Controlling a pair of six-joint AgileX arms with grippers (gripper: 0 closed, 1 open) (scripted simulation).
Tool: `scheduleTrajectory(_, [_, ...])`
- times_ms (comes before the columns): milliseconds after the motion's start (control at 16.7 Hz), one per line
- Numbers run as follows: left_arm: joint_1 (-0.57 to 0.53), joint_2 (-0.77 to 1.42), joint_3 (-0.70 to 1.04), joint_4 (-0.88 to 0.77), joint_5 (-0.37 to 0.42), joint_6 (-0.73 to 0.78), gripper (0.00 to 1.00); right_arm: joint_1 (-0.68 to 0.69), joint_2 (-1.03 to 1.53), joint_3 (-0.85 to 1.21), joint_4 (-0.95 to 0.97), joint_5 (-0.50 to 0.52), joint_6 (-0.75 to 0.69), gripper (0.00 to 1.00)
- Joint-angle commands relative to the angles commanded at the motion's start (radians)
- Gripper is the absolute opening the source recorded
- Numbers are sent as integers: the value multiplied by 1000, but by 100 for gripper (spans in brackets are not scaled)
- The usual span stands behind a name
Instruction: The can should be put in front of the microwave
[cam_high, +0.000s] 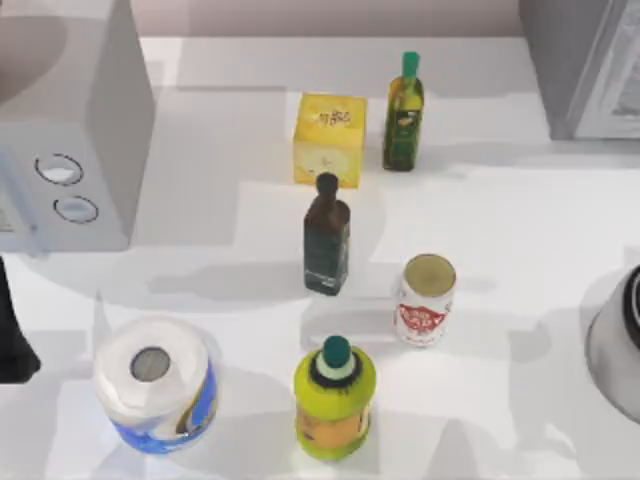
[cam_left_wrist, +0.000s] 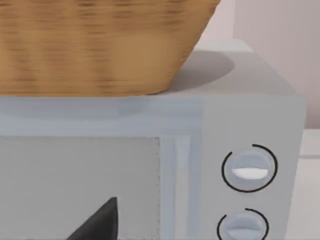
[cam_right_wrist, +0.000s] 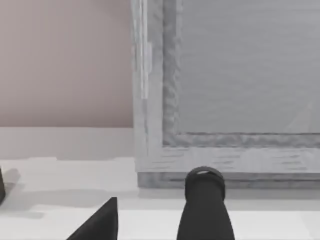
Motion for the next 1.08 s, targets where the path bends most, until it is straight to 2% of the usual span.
scheduleTrajectory(240, [-14,26,25,-15,2,0,100,0,0,0,0,0,0,100])
scheduleTrajectory(480, [-90,187,185,-112,10,-4,100,0,0,0,0,0,0,100])
scheduleTrajectory(720, [-209,468,461,-282,15,-12,100,0,0,0,0,0,0,100])
scheduleTrajectory(1080, [-430,1031,1016,-627,20,-29,100,0,0,0,0,0,0,100])
